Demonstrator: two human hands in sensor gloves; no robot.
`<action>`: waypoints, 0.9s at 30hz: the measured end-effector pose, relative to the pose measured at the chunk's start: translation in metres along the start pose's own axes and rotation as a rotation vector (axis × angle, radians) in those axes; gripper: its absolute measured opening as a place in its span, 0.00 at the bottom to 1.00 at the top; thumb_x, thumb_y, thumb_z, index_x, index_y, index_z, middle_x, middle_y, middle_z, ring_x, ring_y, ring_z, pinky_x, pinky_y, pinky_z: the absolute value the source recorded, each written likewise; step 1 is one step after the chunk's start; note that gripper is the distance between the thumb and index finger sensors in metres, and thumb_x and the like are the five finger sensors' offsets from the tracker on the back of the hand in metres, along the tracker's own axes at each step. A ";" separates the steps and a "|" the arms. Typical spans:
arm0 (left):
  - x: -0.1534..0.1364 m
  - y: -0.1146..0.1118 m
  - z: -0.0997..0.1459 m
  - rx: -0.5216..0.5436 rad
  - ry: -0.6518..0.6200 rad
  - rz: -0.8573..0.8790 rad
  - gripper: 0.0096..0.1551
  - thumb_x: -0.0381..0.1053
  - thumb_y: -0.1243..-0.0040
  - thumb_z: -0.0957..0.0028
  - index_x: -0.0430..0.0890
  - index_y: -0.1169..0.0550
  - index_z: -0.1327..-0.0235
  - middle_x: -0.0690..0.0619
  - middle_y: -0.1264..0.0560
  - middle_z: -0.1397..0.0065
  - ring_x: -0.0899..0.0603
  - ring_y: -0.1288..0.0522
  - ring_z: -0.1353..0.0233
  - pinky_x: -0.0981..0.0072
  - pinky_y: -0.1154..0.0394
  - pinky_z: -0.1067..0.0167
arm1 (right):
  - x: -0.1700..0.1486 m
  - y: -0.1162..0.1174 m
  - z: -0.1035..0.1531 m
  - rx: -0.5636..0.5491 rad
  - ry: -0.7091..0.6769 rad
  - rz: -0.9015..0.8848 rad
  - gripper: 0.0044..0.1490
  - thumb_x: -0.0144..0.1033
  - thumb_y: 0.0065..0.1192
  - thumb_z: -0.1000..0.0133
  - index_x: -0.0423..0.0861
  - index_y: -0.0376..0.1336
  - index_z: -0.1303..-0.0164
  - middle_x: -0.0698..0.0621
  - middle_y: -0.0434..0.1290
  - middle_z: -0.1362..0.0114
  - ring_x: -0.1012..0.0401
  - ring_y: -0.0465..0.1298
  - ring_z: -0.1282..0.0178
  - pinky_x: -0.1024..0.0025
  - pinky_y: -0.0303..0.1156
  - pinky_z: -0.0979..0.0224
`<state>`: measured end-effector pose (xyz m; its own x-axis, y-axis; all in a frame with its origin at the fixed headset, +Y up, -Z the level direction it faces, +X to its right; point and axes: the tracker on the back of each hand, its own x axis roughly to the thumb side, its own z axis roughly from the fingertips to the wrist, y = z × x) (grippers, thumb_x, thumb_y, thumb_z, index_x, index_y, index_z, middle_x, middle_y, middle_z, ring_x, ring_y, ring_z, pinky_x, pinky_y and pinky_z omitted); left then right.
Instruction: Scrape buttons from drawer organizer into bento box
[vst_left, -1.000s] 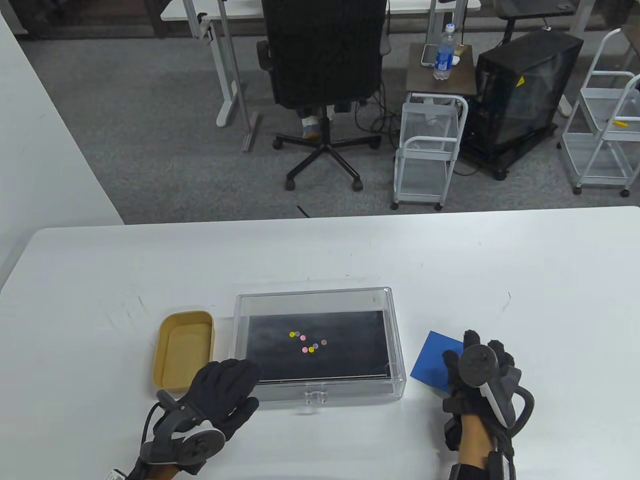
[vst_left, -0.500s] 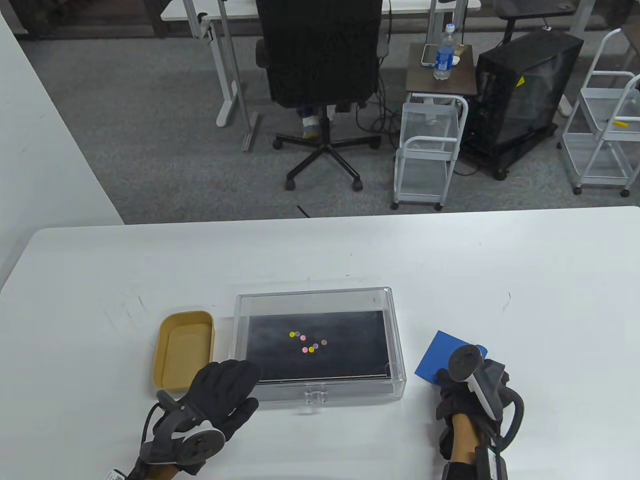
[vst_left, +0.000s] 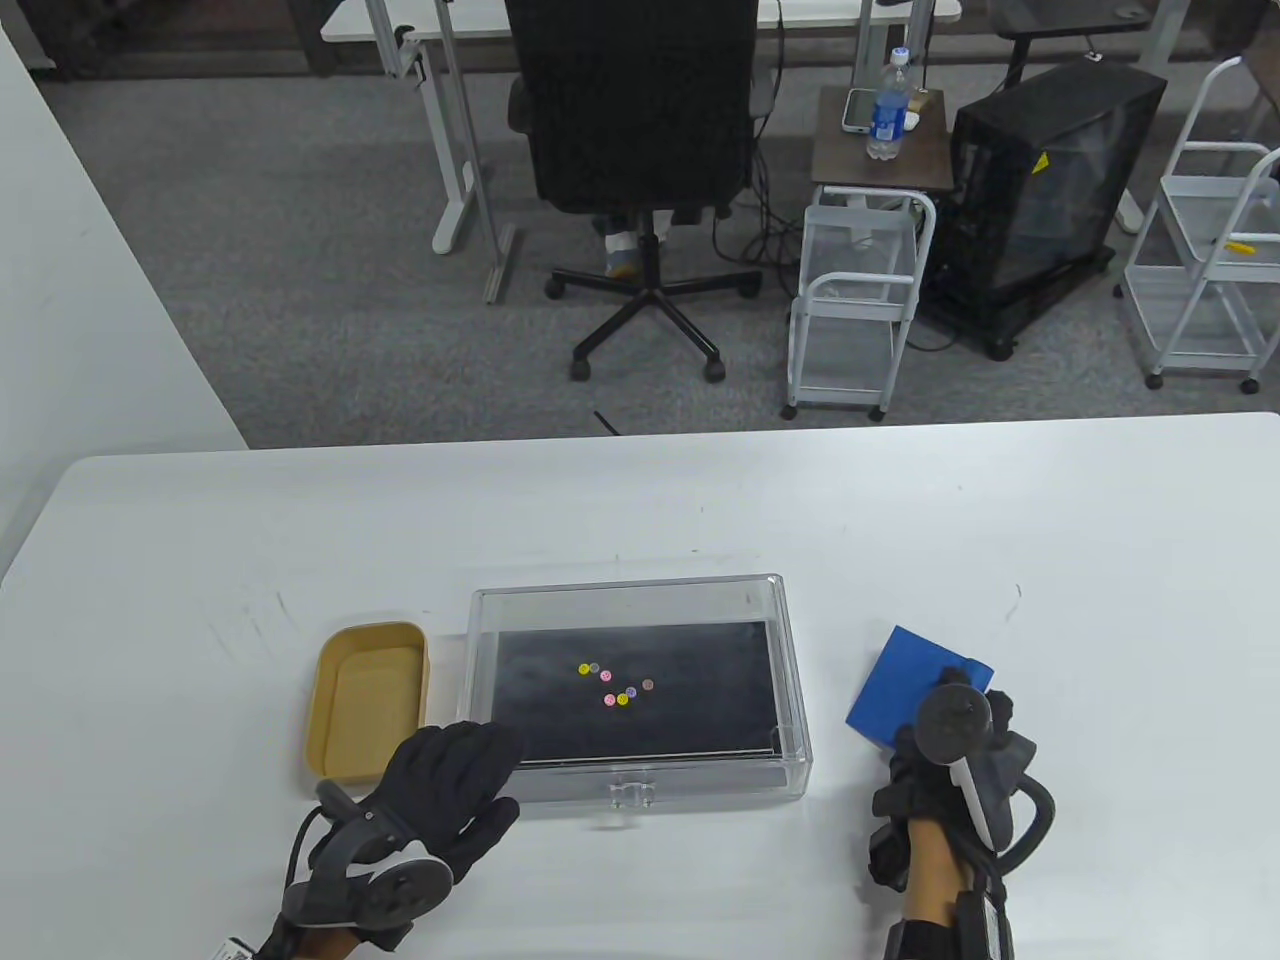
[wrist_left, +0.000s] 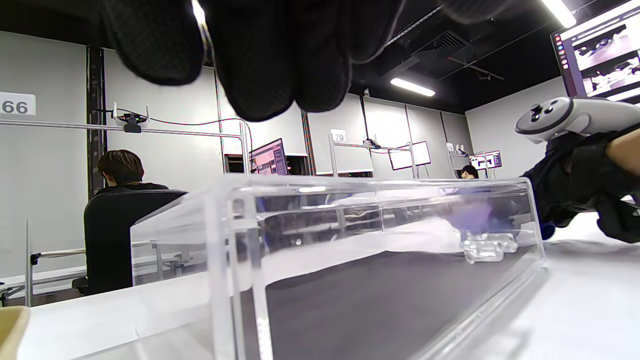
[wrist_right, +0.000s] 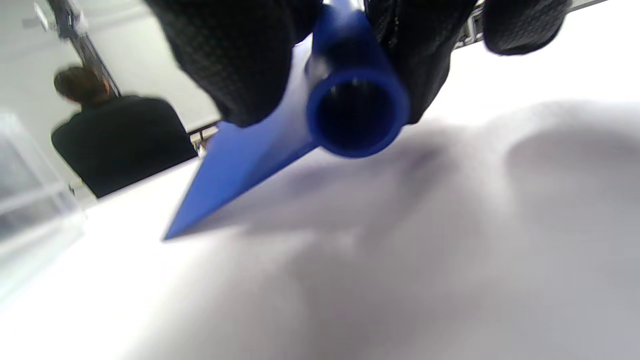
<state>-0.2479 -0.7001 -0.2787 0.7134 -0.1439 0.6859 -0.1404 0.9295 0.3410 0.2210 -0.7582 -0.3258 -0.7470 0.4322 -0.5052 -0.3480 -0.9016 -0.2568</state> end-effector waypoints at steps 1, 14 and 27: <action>0.000 0.000 0.000 0.000 0.000 -0.002 0.37 0.64 0.59 0.38 0.50 0.39 0.18 0.47 0.28 0.22 0.38 0.23 0.27 0.37 0.28 0.32 | 0.000 -0.003 0.000 -0.014 -0.003 -0.030 0.48 0.33 0.72 0.47 0.45 0.49 0.21 0.25 0.49 0.18 0.45 0.76 0.31 0.33 0.64 0.27; 0.003 -0.002 -0.001 -0.014 -0.013 0.003 0.37 0.64 0.59 0.38 0.49 0.39 0.18 0.47 0.29 0.22 0.38 0.23 0.27 0.37 0.28 0.32 | 0.006 -0.031 0.007 -0.164 -0.026 -0.277 0.42 0.37 0.65 0.42 0.45 0.49 0.21 0.22 0.52 0.22 0.49 0.78 0.38 0.50 0.78 0.38; 0.004 -0.003 -0.002 -0.028 -0.015 0.001 0.37 0.64 0.59 0.38 0.50 0.38 0.18 0.47 0.28 0.22 0.38 0.22 0.27 0.37 0.28 0.32 | 0.030 -0.043 0.024 -0.122 -0.175 -0.444 0.39 0.39 0.60 0.40 0.45 0.49 0.21 0.24 0.55 0.24 0.63 0.81 0.57 0.68 0.82 0.55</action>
<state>-0.2433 -0.7031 -0.2785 0.7027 -0.1483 0.6958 -0.1210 0.9389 0.3224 0.2004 -0.7071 -0.3102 -0.6291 0.7558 -0.1817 -0.5934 -0.6179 -0.5159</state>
